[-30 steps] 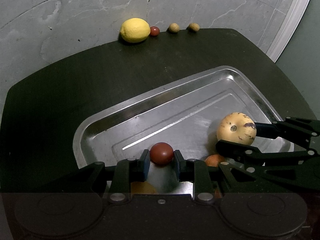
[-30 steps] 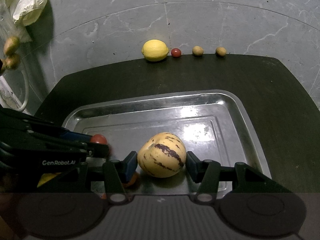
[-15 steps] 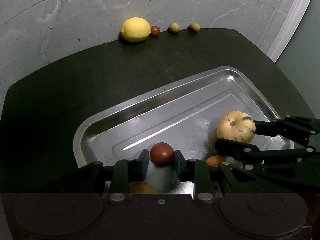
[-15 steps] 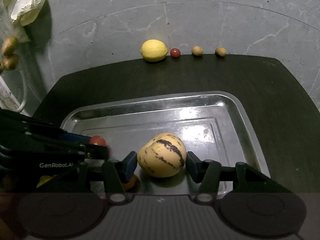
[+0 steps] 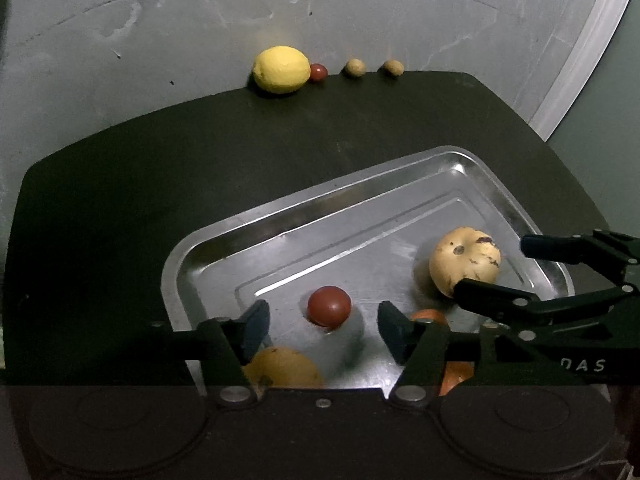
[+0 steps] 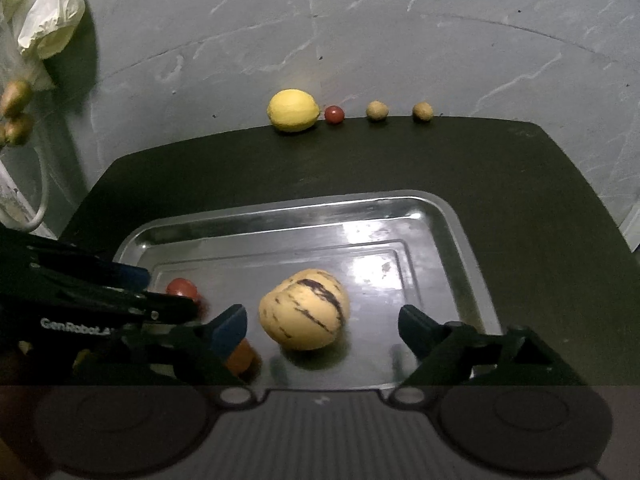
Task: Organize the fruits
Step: 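Open the right tool to release the pepino while the left tool releases the red fruit, then move both open tools back toward the remaining fruit row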
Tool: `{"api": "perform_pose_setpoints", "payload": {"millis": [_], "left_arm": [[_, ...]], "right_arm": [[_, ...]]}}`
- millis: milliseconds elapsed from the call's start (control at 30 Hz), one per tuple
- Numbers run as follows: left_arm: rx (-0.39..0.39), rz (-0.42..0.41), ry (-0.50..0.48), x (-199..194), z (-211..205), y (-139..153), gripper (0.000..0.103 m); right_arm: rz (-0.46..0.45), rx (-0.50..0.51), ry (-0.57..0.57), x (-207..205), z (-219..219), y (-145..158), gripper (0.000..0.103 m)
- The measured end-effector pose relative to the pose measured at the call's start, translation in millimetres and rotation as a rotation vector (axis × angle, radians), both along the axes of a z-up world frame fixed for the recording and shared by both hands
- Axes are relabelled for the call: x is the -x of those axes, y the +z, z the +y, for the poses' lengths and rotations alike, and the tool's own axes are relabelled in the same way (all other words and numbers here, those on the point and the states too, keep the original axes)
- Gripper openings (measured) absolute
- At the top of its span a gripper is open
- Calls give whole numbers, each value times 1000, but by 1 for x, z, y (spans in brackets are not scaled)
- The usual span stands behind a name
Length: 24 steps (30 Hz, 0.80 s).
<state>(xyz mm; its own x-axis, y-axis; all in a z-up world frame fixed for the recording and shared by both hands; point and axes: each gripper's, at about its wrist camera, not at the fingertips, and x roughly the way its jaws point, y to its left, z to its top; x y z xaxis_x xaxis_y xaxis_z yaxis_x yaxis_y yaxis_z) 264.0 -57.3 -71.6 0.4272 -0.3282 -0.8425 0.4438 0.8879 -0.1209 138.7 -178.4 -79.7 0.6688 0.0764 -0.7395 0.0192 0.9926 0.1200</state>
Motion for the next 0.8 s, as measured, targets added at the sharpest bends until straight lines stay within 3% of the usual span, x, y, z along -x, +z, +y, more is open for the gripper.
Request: {"api": "perform_pose_setpoints", "payload": {"millis": [100, 300, 800], "left_arm": [[2, -14, 8, 4, 4, 6, 81], [-7, -21, 24, 13, 16, 17, 92], [-73, 43, 106, 35, 78, 25, 97]], "right_arm": [[3, 13, 3, 6, -2, 5, 95], [39, 29, 23, 23, -1, 15, 102], [263, 40, 128, 54, 21, 15, 103]]}}
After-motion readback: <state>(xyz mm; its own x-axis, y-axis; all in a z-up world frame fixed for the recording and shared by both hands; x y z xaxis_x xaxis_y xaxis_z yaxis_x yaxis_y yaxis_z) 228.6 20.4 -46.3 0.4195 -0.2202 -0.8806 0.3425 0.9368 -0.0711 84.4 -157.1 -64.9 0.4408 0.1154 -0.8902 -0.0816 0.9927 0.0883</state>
